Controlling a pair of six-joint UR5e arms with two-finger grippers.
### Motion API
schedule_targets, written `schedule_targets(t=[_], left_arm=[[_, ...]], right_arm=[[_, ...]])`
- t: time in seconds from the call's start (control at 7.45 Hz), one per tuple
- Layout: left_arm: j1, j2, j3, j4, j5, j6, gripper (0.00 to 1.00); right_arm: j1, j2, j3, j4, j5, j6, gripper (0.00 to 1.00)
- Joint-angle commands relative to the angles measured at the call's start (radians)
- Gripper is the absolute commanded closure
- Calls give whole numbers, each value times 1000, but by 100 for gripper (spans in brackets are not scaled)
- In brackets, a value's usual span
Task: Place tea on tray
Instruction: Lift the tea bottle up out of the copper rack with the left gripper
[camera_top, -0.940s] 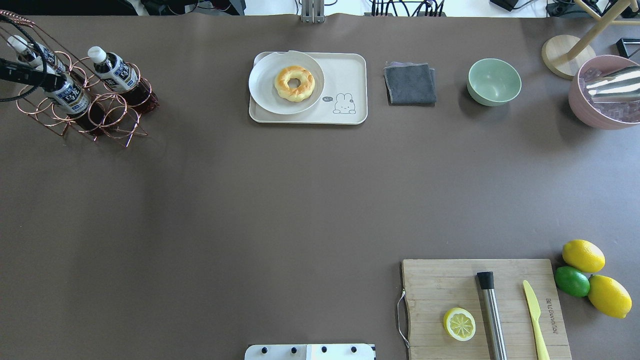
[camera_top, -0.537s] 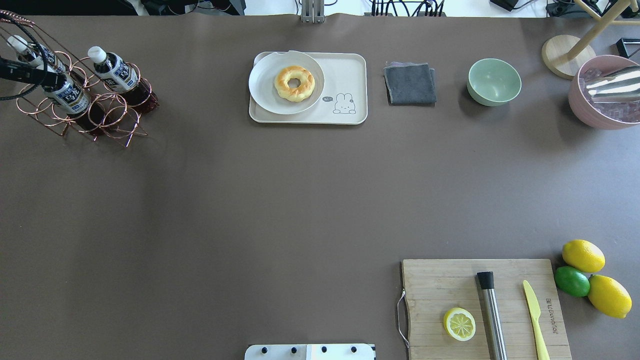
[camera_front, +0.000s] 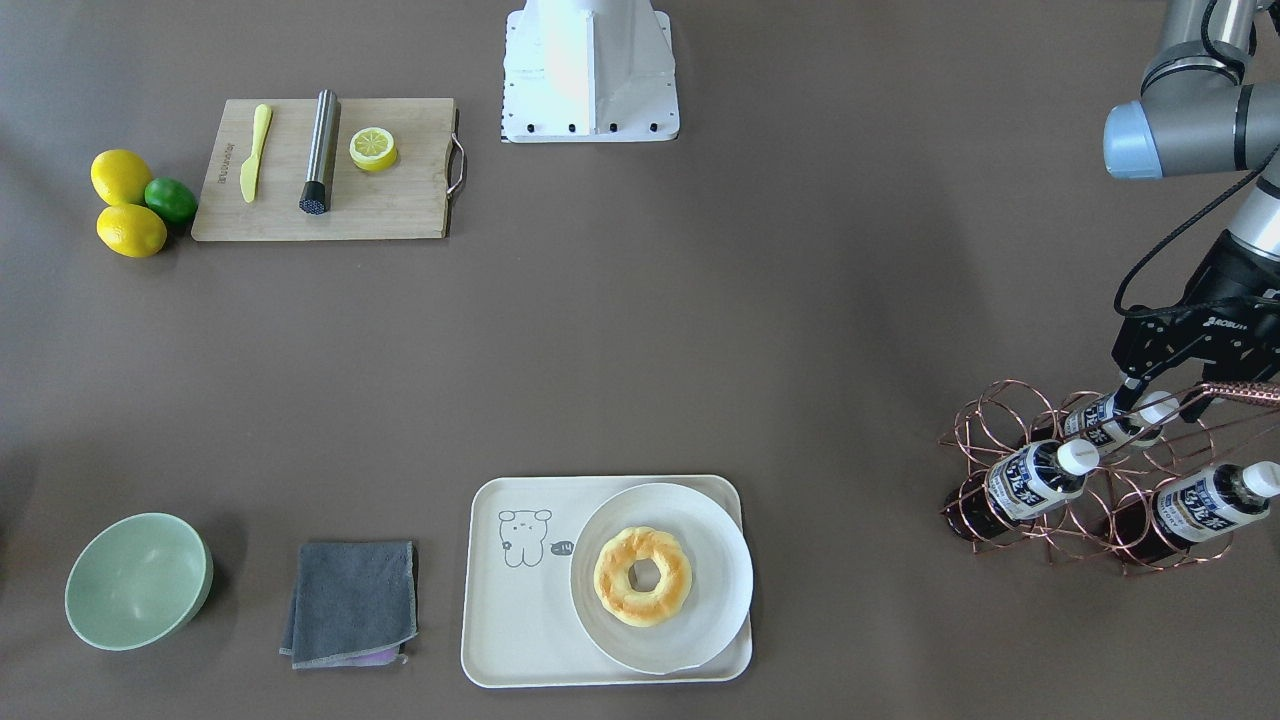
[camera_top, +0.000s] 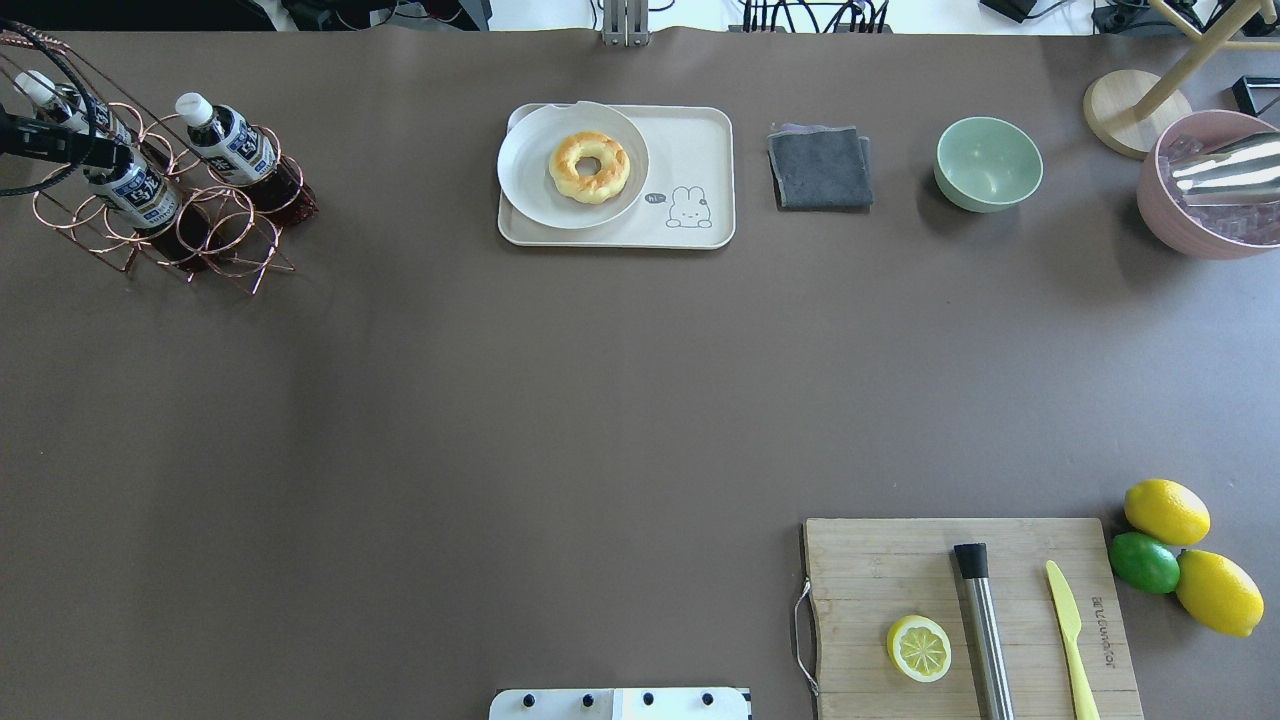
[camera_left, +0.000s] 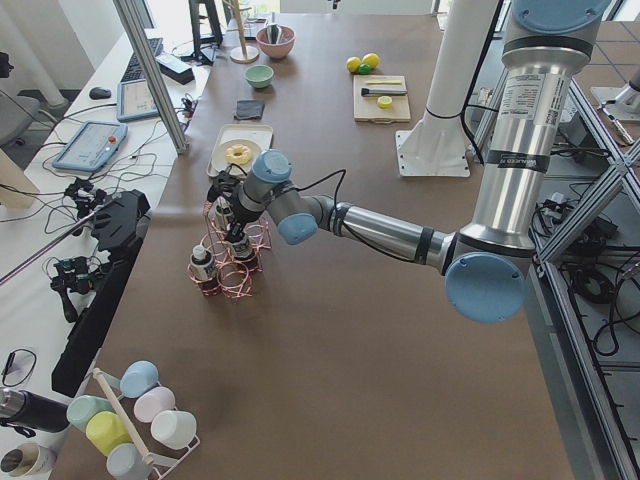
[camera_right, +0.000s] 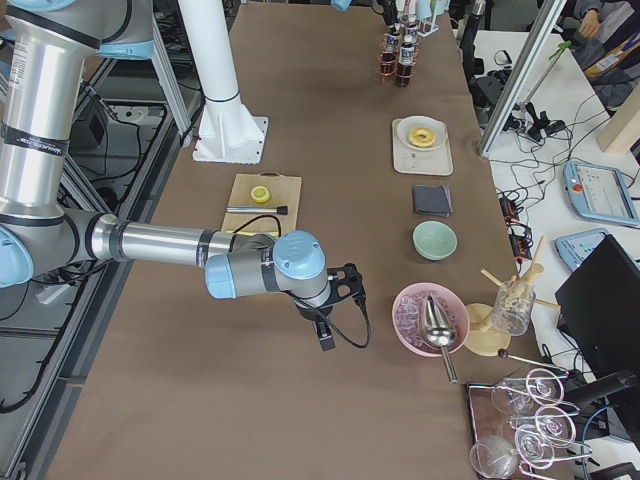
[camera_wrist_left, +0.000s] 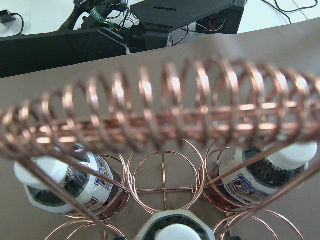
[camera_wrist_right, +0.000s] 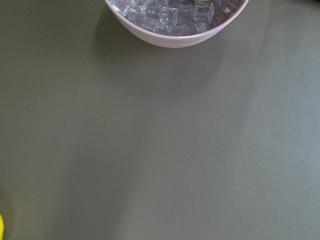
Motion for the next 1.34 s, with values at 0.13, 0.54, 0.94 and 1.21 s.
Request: schedule_targets(t=[0.13,0.54,0.94,1.21], left_arm=[[0,1,-4,1,0,-4,100],[-14,1,-45,8,-1,-7,100],[-130,50,-145,14,-76,1,100],[-204,54,-183,18,-171,-5,100]], right_arm=[[2,-6,0,3,0,0,0],[0,-6,0,3,1,0,0],[0,-6,0,3,1,0,0],[0,-6,-2,3,1,0,0]])
